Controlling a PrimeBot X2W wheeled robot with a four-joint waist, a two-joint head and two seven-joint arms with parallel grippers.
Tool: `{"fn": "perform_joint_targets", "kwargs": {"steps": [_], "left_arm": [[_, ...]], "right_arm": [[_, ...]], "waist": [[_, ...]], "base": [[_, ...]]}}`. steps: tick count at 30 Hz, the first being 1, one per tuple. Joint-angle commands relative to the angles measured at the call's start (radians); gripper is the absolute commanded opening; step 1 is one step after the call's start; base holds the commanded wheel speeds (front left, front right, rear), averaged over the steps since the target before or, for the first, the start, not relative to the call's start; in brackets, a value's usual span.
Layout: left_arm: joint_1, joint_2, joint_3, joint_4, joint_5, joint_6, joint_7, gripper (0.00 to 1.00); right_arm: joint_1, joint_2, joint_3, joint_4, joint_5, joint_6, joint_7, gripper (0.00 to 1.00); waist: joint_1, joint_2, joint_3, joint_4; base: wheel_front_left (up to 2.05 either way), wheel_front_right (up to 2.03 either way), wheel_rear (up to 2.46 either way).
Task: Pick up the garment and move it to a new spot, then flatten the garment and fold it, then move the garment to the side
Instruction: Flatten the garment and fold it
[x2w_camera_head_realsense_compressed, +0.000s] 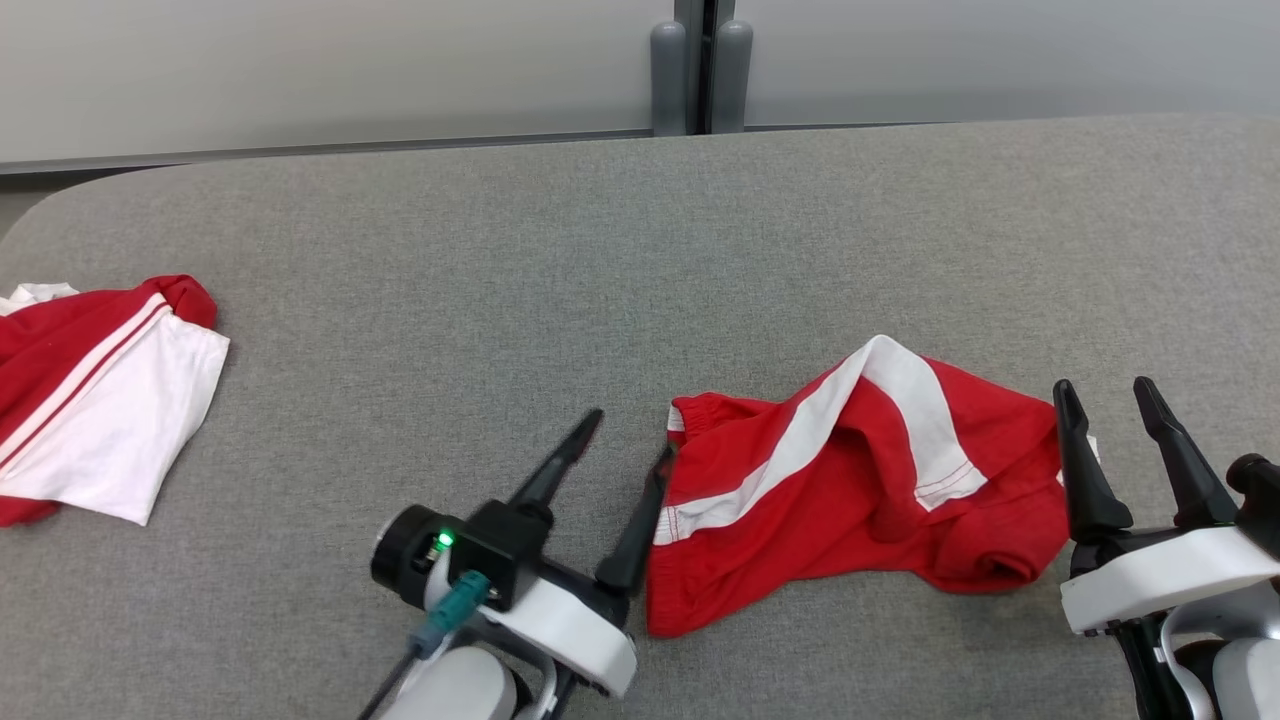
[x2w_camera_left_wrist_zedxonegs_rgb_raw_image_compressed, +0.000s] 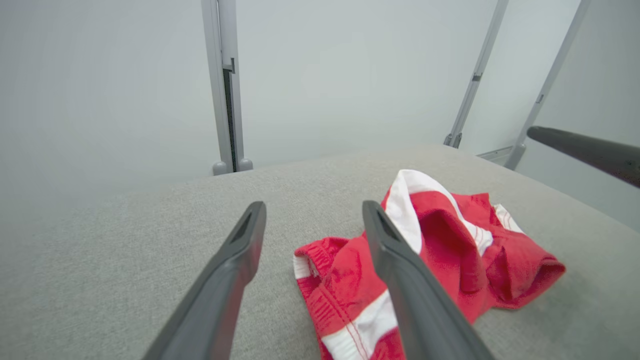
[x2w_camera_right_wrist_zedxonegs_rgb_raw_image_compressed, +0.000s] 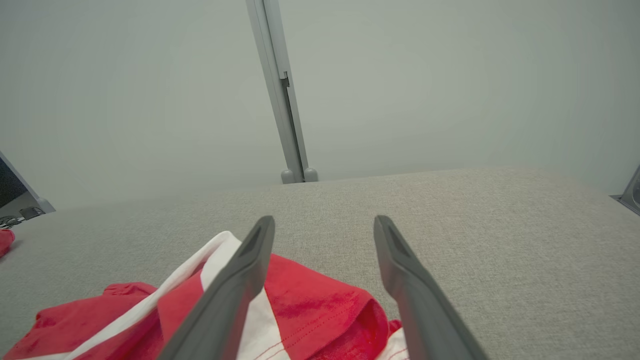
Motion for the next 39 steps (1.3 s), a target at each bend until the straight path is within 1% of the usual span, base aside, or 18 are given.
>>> {"fn": "perform_joint_targets", "kwargs": {"steps": [1, 3, 4, 6, 9, 12, 15, 18, 21, 28, 39], "left_arm": [[0.006, 0.004, 0.042, -0.026, -0.013, 0.023, -0.016, 1.00], [0.010, 0.008, 0.104, -0.063, -0.023, 0.051, -0.025, 1.00], [0.013, 0.015, 0.167, -0.096, -0.034, 0.073, -0.030, 1.00], [0.015, 0.023, 0.229, -0.132, -0.030, 0.086, -0.031, 1.00], [0.038, 0.050, 0.306, -0.163, -0.015, 0.090, -0.031, 1.00], [0.053, 0.078, 0.374, -0.165, -0.008, 0.078, -0.031, 1.00], [0.084, 0.105, 0.419, -0.146, -0.014, 0.061, -0.031, 1.00], [0.114, 0.128, 0.443, -0.119, -0.027, 0.044, -0.031, 1.00], [0.145, 0.139, 0.446, -0.095, -0.036, 0.036, -0.030, 1.00], [0.173, 0.148, 0.440, -0.096, -0.039, 0.045, -0.019, 1.00], [0.160, 0.144, 0.418, -0.107, -0.034, 0.053, -0.005, 1.00]], "right_arm": [[0.010, -0.007, 0.001, -0.005, -0.010, 0.000, 0.001, 1.00], [0.015, -0.007, 0.001, -0.010, -0.015, 0.000, 0.006, 1.00], [0.022, -0.005, 0.001, -0.014, -0.018, 0.000, 0.012, 1.00], [0.026, -0.005, 0.004, -0.018, -0.022, 0.000, 0.013, 1.00], [0.034, -0.003, 0.008, -0.021, -0.028, 0.000, 0.020, 1.00], [0.041, -0.004, 0.012, -0.026, -0.030, 0.000, 0.024, 1.00], [0.046, -0.006, 0.019, -0.028, -0.034, 0.000, 0.027, 1.00], [0.051, -0.010, 0.027, -0.031, -0.039, 0.000, 0.031, 1.00], [0.061, -0.010, 0.034, -0.031, -0.044, 0.000, 0.034, 1.00], [0.069, -0.007, 0.035, -0.035, -0.045, 0.000, 0.039, 1.00], [0.069, -0.005, 0.032, -0.037, -0.045, 0.000, 0.041, 1.00]], "waist": [[0.0000, 0.0000, -0.009, 0.002], [0.0000, 0.0000, -0.015, 0.006], [0.0000, 0.0000, -0.022, 0.009], [0.0000, 0.0000, -0.028, 0.012], [0.0000, 0.0000, -0.037, 0.016], [0.0000, 0.0000, -0.044, 0.018], [0.0000, 0.0000, -0.052, 0.020], [0.0000, 0.0000, -0.060, 0.019], [0.0000, 0.0000, -0.070, 0.017], [0.0000, 0.0000, -0.079, 0.018], [0.0000, 0.0000, -0.080, 0.022]], "base": [[0.00, 0.00, 0.00], [0.00, 0.00, 0.00], [0.00, 0.00, 0.00], [0.00, 0.00, 0.00], [0.00, 0.00, 0.00], [0.00, 0.00, 0.00], [0.00, 0.00, 0.00], [0.00, 0.00, 0.00], [0.00, 0.00, 0.00], [0.00, 0.00, 0.00], [0.00, 0.00, 0.00]]}}
